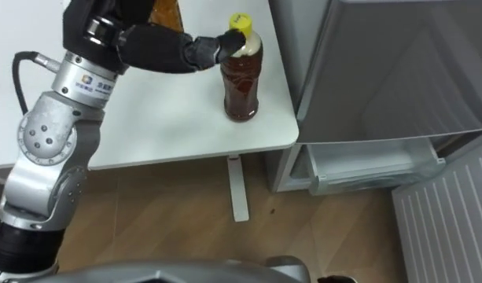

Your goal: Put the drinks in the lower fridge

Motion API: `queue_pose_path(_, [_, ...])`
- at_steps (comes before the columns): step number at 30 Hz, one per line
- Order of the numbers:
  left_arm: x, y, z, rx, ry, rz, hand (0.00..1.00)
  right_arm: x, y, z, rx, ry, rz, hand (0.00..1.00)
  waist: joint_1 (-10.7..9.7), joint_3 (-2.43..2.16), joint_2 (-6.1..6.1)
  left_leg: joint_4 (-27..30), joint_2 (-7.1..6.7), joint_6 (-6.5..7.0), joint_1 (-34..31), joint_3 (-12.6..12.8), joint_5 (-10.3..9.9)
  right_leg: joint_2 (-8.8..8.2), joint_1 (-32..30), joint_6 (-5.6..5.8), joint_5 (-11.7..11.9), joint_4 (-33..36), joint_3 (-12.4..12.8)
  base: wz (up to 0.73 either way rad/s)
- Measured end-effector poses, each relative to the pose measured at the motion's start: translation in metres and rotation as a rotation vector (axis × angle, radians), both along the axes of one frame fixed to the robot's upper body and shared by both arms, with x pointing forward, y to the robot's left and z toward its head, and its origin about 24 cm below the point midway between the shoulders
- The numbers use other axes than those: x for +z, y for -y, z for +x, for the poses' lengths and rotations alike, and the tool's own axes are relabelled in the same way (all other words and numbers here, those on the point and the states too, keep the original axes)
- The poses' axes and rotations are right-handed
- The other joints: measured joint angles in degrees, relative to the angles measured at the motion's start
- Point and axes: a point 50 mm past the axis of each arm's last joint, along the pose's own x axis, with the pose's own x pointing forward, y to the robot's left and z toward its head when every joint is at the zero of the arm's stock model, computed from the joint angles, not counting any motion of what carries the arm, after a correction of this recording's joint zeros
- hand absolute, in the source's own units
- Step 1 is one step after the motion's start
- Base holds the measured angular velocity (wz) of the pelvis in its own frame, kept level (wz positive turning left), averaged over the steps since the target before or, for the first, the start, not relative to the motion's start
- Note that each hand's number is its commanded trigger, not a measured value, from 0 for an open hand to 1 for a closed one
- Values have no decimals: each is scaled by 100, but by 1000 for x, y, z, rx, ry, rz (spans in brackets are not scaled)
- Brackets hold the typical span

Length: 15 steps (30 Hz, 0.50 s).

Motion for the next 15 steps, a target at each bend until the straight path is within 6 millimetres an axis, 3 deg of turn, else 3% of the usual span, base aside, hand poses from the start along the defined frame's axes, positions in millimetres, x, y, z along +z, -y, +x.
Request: queue_pose_path(15, [-7,0,2,-23,-61,49,0,0,1,2,-3,-6,-20,0,45,-8,35,0,69,0,-30,29,0,62,-120,-41,26,45,-1,0])
